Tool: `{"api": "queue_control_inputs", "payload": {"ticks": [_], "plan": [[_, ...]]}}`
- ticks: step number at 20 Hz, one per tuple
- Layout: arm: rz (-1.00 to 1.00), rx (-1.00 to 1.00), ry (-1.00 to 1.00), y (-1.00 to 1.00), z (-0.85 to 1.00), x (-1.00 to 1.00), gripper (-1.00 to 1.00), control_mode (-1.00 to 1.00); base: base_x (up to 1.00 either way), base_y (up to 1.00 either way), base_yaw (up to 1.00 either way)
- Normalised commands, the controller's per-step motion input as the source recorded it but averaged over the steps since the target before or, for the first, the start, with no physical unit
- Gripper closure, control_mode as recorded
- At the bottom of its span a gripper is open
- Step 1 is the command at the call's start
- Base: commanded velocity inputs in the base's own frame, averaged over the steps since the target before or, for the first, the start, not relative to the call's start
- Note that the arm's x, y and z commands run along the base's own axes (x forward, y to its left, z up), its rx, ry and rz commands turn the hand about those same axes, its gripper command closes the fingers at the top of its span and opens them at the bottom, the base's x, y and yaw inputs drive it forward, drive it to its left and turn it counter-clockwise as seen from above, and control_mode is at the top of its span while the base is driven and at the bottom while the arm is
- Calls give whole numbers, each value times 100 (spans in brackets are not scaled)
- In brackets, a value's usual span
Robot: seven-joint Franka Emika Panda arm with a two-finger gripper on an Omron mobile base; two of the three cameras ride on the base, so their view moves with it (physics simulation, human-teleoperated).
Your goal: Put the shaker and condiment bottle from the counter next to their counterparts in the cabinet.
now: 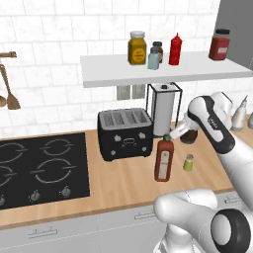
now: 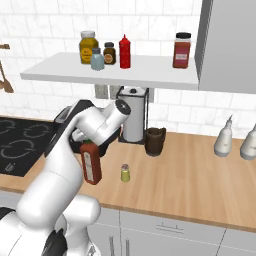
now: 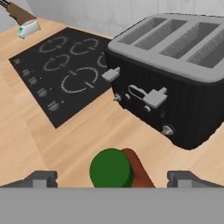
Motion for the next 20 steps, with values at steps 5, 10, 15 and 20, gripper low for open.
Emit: {"api": "queue_control_inputs", "payload": {"ticks": [5,10,15,20], "plan": [[14,1,-11,0,-9,0,-100,-100,0,0,0],[0,0,-1,0,-1,0,-100,-100,0,0,0],[3,2,-17,0,-15,0,-100,-100,0,0,0],[3,2,-19,0,-18,0,-100,-100,0,0,0]]}}
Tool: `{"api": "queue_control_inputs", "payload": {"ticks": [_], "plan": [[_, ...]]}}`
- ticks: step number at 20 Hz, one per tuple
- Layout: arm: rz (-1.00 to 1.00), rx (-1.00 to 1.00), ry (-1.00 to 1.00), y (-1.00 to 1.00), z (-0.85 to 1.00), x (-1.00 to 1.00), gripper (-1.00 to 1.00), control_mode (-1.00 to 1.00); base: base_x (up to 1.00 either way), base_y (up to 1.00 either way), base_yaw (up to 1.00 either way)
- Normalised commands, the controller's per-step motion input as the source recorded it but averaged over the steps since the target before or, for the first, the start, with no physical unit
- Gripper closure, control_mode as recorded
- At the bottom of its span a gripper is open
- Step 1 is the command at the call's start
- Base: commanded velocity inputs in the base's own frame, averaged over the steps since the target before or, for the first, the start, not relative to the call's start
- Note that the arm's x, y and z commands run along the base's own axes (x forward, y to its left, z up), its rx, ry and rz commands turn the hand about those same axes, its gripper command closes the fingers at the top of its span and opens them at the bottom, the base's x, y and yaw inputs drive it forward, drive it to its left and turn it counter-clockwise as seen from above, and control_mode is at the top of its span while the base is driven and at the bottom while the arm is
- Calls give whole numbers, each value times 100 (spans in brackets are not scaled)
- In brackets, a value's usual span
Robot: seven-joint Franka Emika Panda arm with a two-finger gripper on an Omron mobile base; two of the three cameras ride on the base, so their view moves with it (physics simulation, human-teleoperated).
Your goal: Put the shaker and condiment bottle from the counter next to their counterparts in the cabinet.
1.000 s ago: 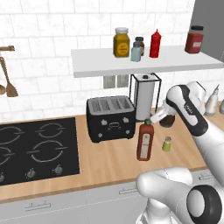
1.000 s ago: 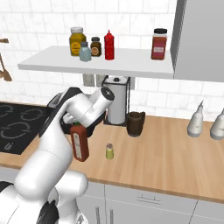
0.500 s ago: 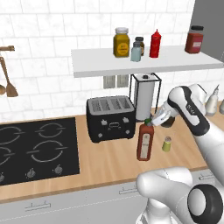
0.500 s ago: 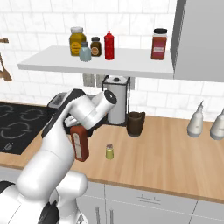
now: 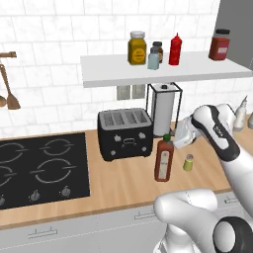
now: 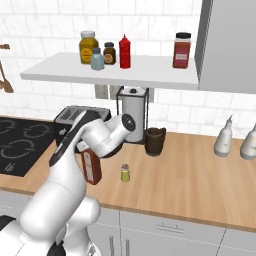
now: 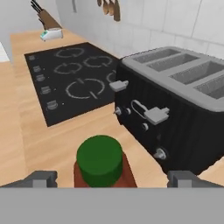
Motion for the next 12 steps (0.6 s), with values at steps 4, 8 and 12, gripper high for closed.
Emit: {"api": "queue_control_inputs", "payload": {"ticks": [4,8,12], "plan": [[1,0,-9,0,-4,0,-100,-100,0,0,0],[7,1,-15,0,-9,1,-100,-100,0,0,0],[3,0,-3,0,0,1,-100,-100,0,0,0]]}}
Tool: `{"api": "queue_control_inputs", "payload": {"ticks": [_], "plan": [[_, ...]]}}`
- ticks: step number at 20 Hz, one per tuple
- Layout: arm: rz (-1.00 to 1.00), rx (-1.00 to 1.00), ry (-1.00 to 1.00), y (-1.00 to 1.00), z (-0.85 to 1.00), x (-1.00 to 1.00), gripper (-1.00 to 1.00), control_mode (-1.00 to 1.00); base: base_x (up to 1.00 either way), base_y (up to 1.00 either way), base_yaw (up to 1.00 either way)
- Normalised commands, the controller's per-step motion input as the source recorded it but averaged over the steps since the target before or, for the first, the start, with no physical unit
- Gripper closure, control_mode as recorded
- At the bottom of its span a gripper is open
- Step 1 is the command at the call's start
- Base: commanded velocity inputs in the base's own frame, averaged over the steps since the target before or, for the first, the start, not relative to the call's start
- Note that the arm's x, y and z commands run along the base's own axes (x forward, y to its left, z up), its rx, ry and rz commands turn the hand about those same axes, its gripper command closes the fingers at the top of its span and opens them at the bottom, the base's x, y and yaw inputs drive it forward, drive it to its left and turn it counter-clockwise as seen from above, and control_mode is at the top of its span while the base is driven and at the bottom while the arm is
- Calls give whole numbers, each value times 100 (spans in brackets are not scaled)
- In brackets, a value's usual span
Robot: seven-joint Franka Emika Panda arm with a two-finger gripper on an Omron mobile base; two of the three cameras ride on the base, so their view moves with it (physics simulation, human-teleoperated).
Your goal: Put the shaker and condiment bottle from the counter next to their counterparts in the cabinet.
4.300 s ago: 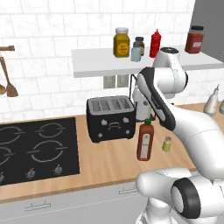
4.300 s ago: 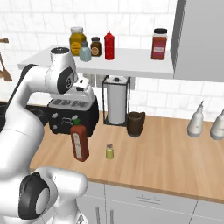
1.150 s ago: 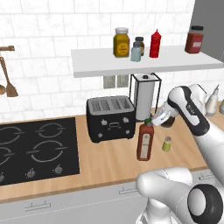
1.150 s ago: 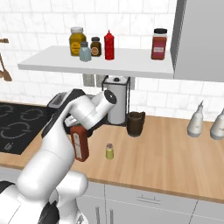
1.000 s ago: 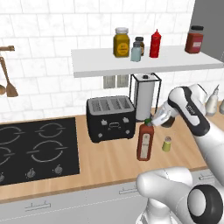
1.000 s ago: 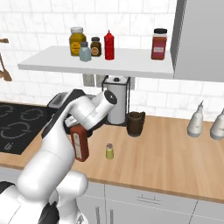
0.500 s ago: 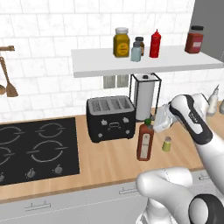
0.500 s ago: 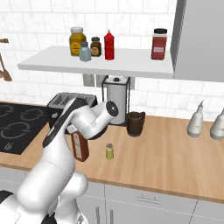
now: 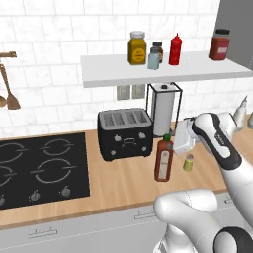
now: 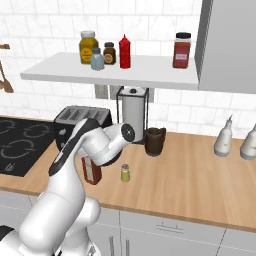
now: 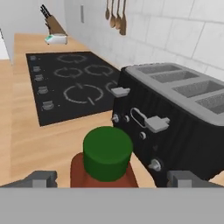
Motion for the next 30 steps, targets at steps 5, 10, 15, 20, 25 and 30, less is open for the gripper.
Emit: {"api": "queue_control_inputs", "payload": {"ticks": [5,10,15,20,25,30], "plan": [[6,0,-7,0,0,23,-100,-100,0,0,0],[0,0,0,0,0,20,-100,-100,0,0,0],[0,0,0,0,0,6,-100,-100,0,0,0],[0,0,0,12,-7,0,100,-100,0,0,0],[0,0,0,28,-13,-6,100,-100,0,0,0],[0,0,0,25,-2,-7,100,-100,0,0,0]]}}
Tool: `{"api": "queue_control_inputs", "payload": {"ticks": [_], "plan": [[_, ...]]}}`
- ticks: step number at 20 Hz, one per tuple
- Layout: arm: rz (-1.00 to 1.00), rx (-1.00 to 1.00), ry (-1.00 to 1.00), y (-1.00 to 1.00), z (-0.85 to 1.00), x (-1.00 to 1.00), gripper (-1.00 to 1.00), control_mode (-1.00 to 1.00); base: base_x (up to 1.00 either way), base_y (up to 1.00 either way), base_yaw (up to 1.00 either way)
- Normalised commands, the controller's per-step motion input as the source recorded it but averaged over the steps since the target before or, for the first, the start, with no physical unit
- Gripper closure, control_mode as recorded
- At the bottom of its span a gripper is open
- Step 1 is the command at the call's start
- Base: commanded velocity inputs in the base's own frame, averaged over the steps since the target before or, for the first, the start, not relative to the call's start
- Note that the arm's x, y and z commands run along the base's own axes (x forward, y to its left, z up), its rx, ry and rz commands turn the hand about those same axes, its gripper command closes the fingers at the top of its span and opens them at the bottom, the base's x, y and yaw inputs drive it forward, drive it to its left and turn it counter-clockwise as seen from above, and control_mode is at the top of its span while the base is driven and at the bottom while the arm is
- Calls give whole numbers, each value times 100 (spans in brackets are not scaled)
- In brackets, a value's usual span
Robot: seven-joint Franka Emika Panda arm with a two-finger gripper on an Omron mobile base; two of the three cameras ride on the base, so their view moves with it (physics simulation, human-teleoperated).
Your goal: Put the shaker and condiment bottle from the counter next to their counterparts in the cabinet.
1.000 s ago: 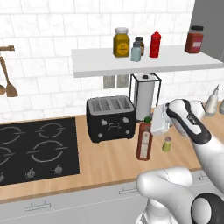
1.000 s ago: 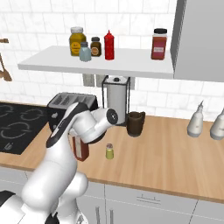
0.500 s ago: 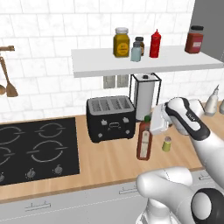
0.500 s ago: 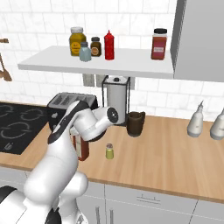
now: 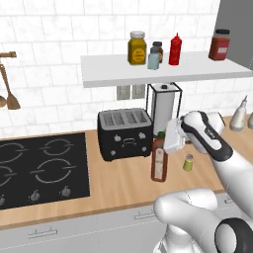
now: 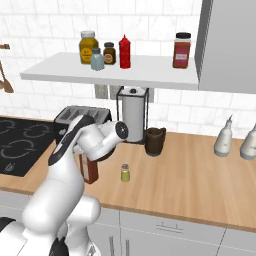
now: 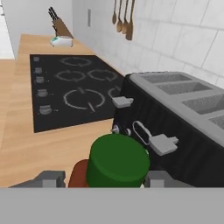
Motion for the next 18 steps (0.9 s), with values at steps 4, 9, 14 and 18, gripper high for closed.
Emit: {"api": "queue_control_inputs", "payload": {"ticks": [4,9,14,18], "plan": [[0,0,0,14,5,0,100,-100,0,0,0],[0,3,-1,-3,37,0,100,-100,0,0,0],[0,5,-2,-15,46,-1,100,-100,0,0,0],[2,8,-3,-24,47,-7,100,-100,0,0,0]]}}
